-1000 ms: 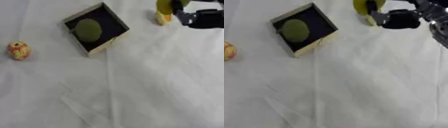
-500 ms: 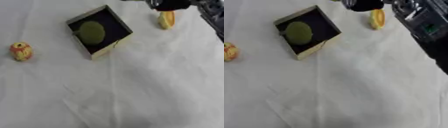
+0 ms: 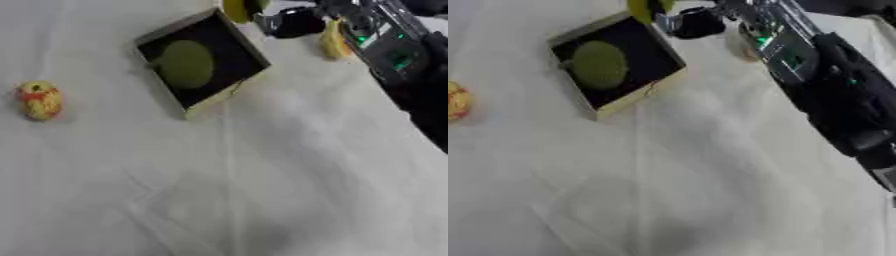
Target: Pick up objects on the table and place them in the box.
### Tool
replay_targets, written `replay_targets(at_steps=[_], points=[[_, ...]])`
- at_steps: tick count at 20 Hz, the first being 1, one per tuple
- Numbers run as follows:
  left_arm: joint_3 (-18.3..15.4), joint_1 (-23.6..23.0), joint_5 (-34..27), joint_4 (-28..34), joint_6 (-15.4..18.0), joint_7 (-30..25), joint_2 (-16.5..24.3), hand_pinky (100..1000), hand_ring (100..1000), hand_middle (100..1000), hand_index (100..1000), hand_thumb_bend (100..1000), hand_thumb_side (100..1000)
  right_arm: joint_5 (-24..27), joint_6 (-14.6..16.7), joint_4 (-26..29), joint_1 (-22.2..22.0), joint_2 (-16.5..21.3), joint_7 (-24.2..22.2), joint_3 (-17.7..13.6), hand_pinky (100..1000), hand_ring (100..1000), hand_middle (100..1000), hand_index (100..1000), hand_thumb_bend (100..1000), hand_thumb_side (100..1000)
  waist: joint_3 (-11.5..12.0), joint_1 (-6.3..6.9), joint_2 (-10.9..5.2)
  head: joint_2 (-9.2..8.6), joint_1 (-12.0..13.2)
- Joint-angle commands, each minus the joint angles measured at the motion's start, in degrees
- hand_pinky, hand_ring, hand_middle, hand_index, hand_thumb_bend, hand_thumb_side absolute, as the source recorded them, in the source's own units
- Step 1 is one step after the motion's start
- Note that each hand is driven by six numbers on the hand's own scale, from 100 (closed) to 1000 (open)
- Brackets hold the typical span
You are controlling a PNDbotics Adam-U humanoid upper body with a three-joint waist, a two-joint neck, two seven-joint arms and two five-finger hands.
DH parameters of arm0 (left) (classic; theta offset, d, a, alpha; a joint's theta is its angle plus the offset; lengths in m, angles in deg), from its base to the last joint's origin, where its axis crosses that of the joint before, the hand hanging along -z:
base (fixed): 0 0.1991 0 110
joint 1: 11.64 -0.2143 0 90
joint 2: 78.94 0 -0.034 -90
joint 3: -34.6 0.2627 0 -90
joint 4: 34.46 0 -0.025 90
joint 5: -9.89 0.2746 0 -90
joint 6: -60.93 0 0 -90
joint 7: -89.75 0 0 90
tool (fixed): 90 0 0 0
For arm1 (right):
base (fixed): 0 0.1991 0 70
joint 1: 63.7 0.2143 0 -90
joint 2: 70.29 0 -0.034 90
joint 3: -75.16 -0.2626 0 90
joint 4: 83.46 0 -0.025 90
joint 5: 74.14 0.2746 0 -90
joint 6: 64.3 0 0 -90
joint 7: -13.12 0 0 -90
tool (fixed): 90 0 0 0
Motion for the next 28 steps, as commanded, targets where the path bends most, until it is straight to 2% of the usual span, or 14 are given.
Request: replay_targets(at_steps=[1,5,7,11,12,13,15,18,24,27,28], points=[[0.10,0.91,-0.46,1.14,0.04,-0.40,1.15,722,772,743,831,100,568,-1.36,1.61,-1.21,0.79,0.61,-0.48,-0.18,862,847,672,817,100,392,0.11,-0.54,-0.38,-0.71,-0.20],[0.15,1.04,-0.53,1.14,0.02,-0.55,1.12,723,772,742,831,100,568,-2.42,3.49,-2.17,0.57,0.24,-1.88,0.46,870,868,708,841,100,445,0.22,-0.55,-0.27,-0.77,-0.33],[0.21,1.15,-0.58,1.14,0.01,-0.64,1.09,723,772,741,831,100,568,-2.78,5.20,-2.33,0.50,0.08,-4.08,0.85,888,909,754,865,100,492,0.24,-0.53,-0.25,-0.86,-0.42],[0.18,1.05,-0.63,1.14,-0.02,-0.68,1.06,723,771,740,831,100,568,-3.04,8.35,-2.64,0.28,0.06,-9.86,0.79,940,969,811,920,104,513,0.22,-0.41,-0.27,-0.88,-0.62],[0.17,1.02,-0.63,1.14,-0.02,-0.66,1.05,723,771,740,831,100,568,-3.00,8.81,-2.56,0.25,0.09,-11.20,0.64,949,981,821,936,199,507,0.17,-0.37,-0.29,-0.80,-0.63],[0.17,1.01,-0.65,1.14,-0.04,-0.65,1.04,723,771,740,831,100,568,-3.15,9.10,-2.32,0.27,0.18,-12.16,0.48,959,989,828,945,253,482,0.09,-0.31,-0.31,-0.69,-0.63],[0.19,1.00,-0.70,1.14,-0.05,-0.64,1.00,723,771,740,832,100,568,-3.57,9.44,-1.86,0.31,0.24,-13.29,0.27,985,1000,850,957,321,434,-0.05,-0.19,-0.37,-0.49,-0.63],[0.18,0.82,-0.75,1.14,-0.08,-0.62,0.96,723,771,739,833,100,568,-3.62,9.61,-1.55,0.36,0.23,-14.33,-0.01,1000,1000,884,982,344,367,-0.27,0.08,-0.56,-0.19,-0.59],[0.22,0.58,-0.87,1.14,-0.15,-0.65,0.93,723,771,738,834,100,568,-1.47,8.94,-0.67,0.29,0.25,-15.28,-0.42,1000,1000,870,986,288,304,-0.92,0.60,-1.09,0.07,-0.45],[0.17,0.13,-0.86,1.14,-0.20,-0.66,0.89,724,771,738,834,100,568,1.34,7.39,0.61,0.01,0.89,-14.12,-1.08,977,996,824,968,185,274,-1.38,1.01,-1.58,0.52,-0.45],[0.13,-0.06,-0.85,1.14,-0.21,-0.63,0.89,724,771,738,834,100,568,2.55,6.51,1.31,-0.20,1.40,-13.41,-1.46,976,995,822,967,179,270,-1.55,1.12,-1.74,0.71,-0.44]])
